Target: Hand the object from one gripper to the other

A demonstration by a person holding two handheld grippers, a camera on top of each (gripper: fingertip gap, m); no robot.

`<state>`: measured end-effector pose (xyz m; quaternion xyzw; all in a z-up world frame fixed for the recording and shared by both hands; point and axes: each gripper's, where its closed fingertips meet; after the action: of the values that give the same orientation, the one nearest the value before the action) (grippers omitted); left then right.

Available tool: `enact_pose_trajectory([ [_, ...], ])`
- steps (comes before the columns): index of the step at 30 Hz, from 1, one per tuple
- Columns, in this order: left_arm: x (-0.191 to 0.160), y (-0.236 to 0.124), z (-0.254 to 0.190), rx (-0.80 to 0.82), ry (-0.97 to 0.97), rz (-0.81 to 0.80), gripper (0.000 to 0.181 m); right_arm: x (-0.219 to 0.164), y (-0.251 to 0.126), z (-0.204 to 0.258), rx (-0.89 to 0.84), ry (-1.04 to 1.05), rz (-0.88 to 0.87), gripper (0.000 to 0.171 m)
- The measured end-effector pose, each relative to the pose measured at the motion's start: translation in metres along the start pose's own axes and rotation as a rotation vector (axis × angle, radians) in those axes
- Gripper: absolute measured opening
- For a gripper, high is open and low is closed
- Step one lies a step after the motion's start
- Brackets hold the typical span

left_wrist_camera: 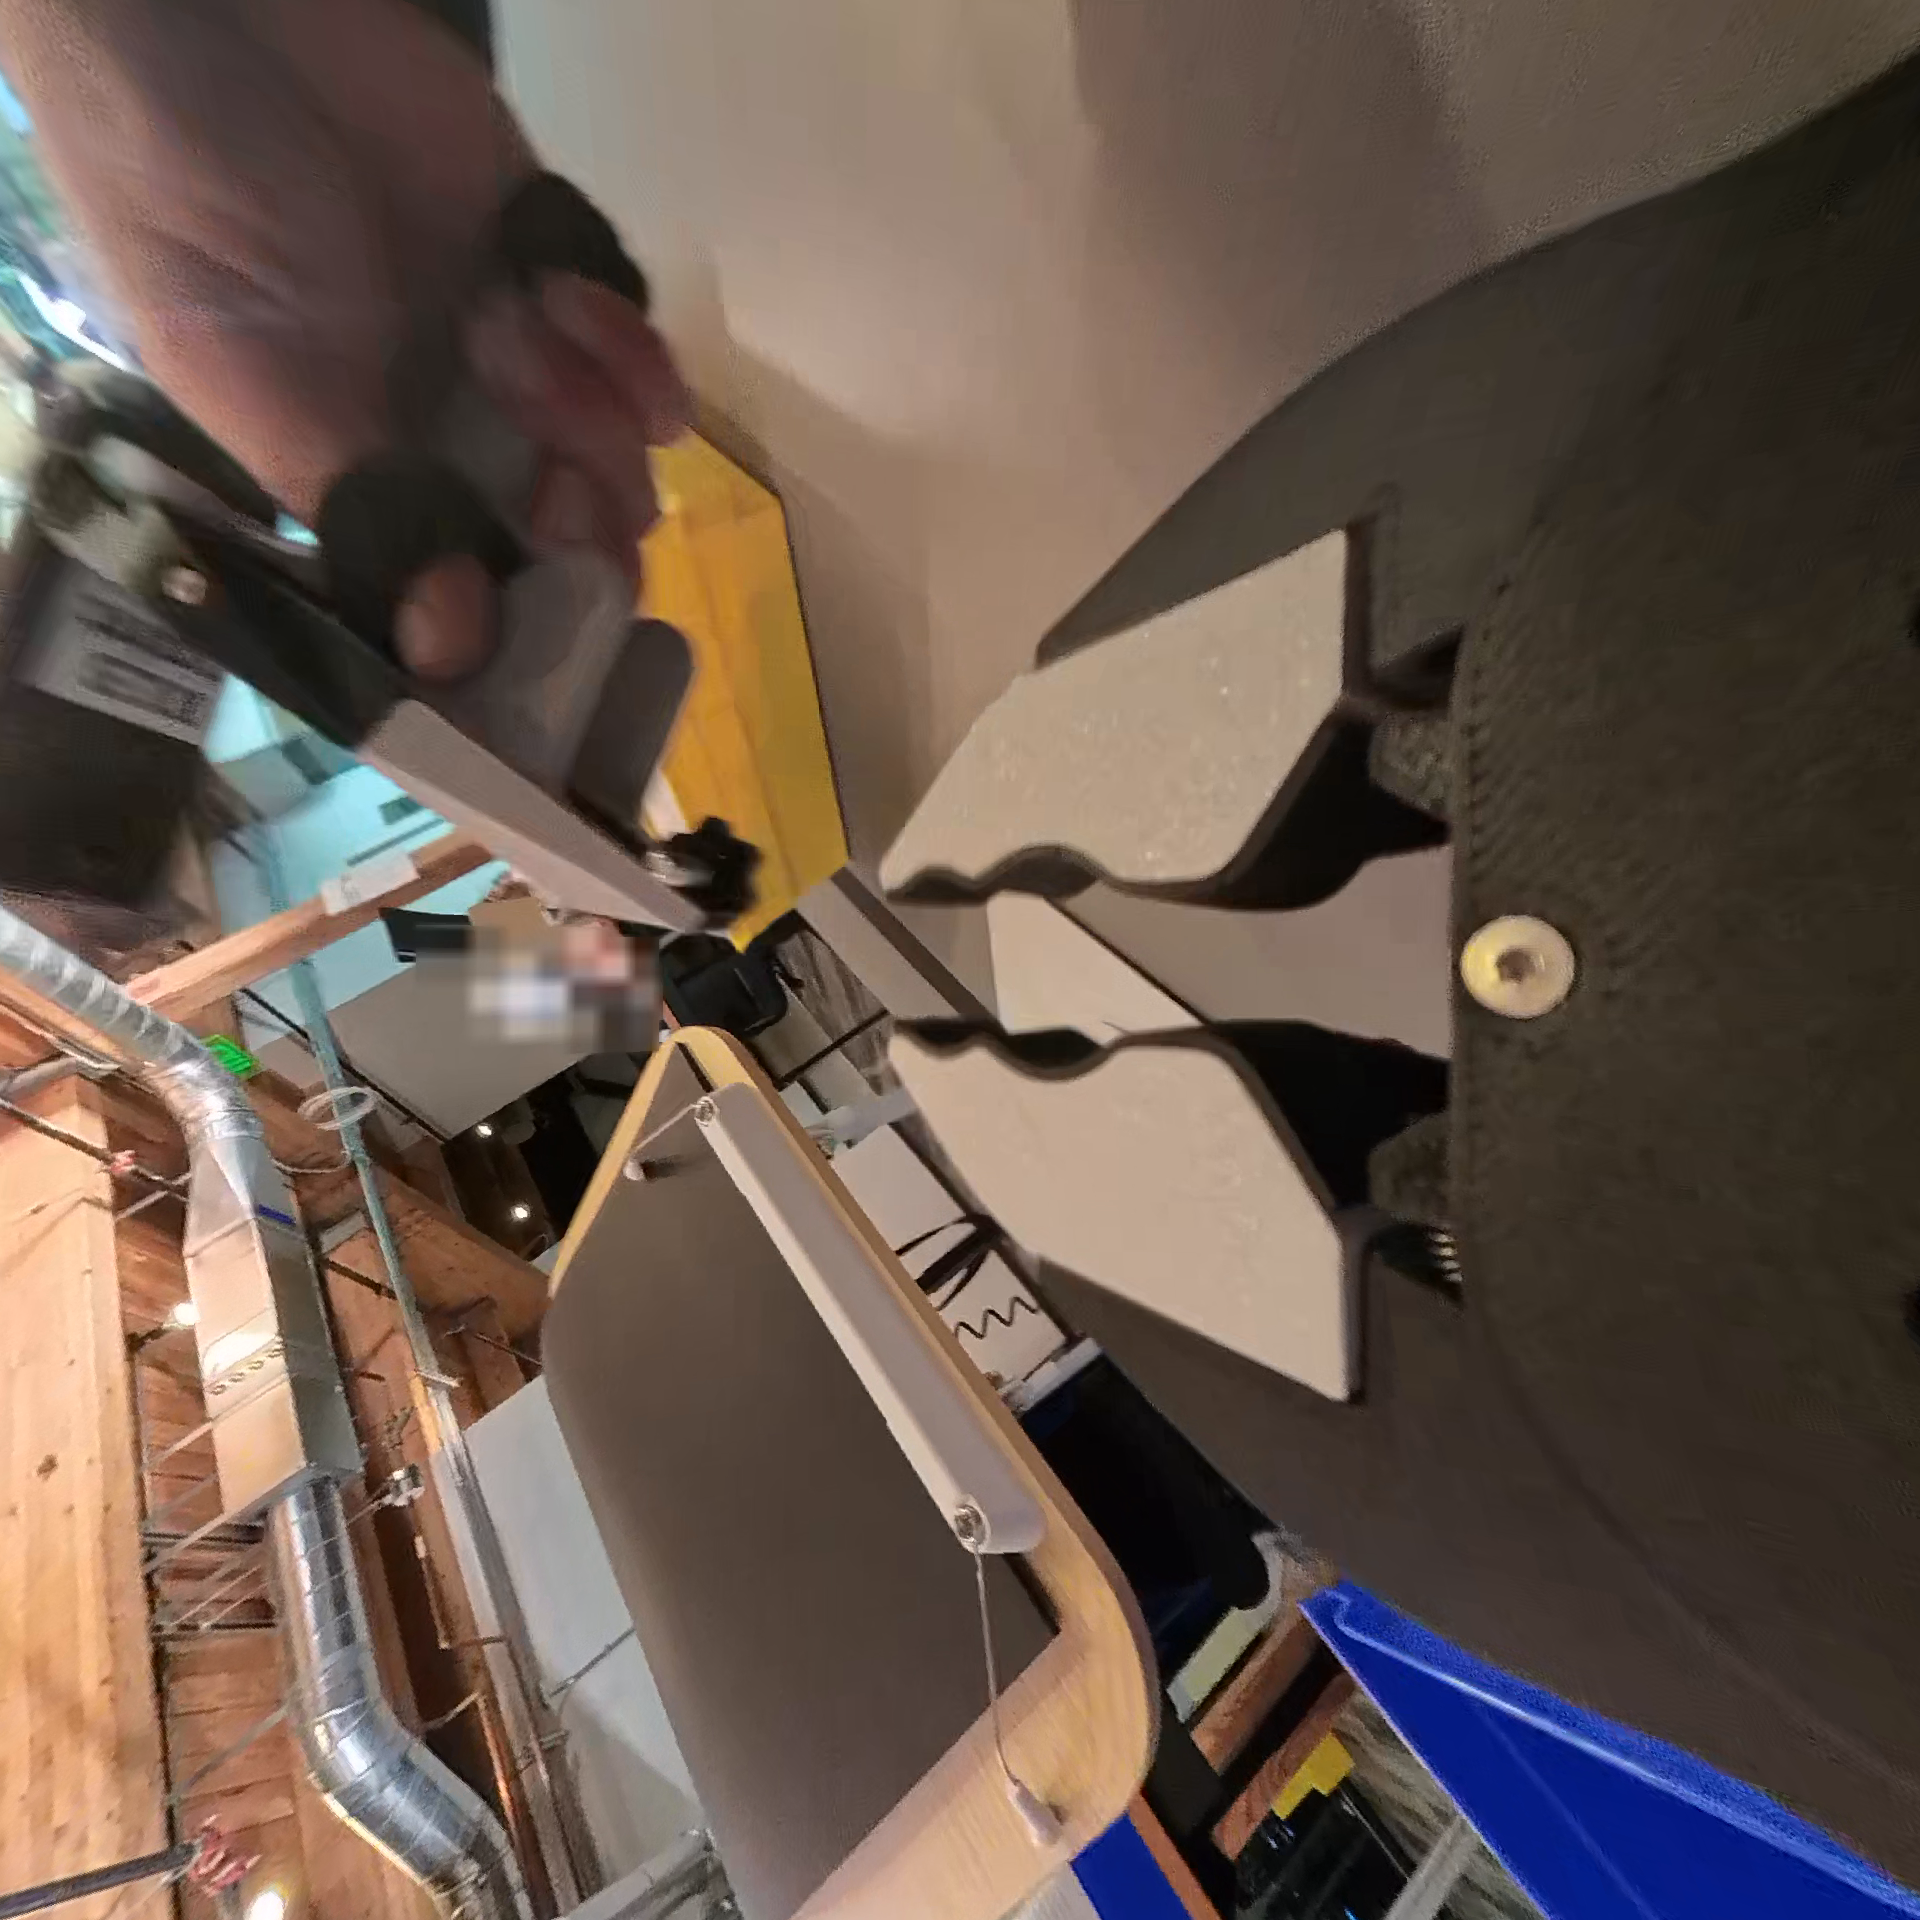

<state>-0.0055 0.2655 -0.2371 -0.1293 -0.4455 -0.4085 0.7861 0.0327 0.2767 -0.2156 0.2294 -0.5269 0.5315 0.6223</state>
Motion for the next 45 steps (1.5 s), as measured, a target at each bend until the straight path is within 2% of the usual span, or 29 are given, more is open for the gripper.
enact_pose_trajectory([
  [2,-0.007,0.001,0.001,-0.001,-0.002,0.039,0.003,0.012,-0.038,-0.036,-0.245,-0.125,0.004,0.008],
  [3,-0.008,0.001,0.002,0.002,-0.009,0.048,0.000,0.019,-0.063,-0.055,-0.360,-0.159,-0.003,0.008],
  [5,-0.014,0.001,0.005,0.020,-0.022,0.078,0.000,0.026,-0.117,-0.094,-0.576,-0.176,-0.005,0.007],
  [8,-0.019,0.002,0.007,0.024,-0.053,0.103,0.000,0.002,-0.193,-0.155,-0.859,-0.118,0.096,0.008],
  [11,-0.022,0.004,0.005,0.017,-0.054,0.118,0.000,-0.043,-0.230,-0.196,-0.941,0.036,0.181,0.007],
  [15,-0.026,0.006,-0.002,-0.001,-0.035,0.142,0.003,-0.101,-0.249,-0.227,-1.001,0.166,0.331,0.008],
  [17,-0.027,0.007,-0.003,-0.003,-0.032,0.147,0.007,-0.104,-0.253,-0.233,-1.015,0.192,0.293,0.029],
  [21,-0.026,0.008,-0.006,-0.016,-0.035,0.150,0.018,-0.077,-0.257,-0.219,-1.033,0.117,0.198,0.027],
  [24,-0.013,0.006,-0.006,-0.014,-0.006,0.128,0.026,-0.039,-0.236,-0.183,-0.989,-0.074,0.114,0.019],
  [27,0.006,-0.001,0.005,0.014,0.102,0.123,0.029,-0.014,-0.189,-0.133,-0.857,-0.249,0.057,0.017],
  [30,0.020,-0.013,0.033,0.049,0.198,0.155,0.030,-0.009,-0.137,-0.093,-0.729,-0.359,0.038,0.025],
  [34,0.032,-0.047,0.104,0.115,0.236,0.257,0.026,-0.028,-0.073,-0.064,-0.586,-0.405,0.054,0.032],
  [37,0.010,-0.089,0.168,0.173,0.311,0.453,0.026,-0.047,-0.037,-0.057,-0.513,-0.384,0.068,0.034],
  [40,-0.025,-0.135,0.215,0.182,0.293,0.648,0.026,-0.071,-0.011,-0.059,-0.501,-0.420,0.144,0.036],
  [43,-0.060,-0.174,0.235,0.119,0.302,0.849,0.024,-0.088,0.006,-0.058,-0.504,-0.488,0.189,0.037],
  [45,-0.081,-0.190,0.231,0.038,0.239,0.929,0.022,-0.098,0.014,-0.059,-0.501,-0.509,0.210,0.036],
])
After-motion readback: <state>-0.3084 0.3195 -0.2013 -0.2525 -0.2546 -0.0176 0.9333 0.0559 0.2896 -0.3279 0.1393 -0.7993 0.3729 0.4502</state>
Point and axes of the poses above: each gripper's, where its closed fingertips meet, y out along the fingers, x out of its top, z = x × y across the jaws, and after that the axes turned 3 degrees about y, right-handed
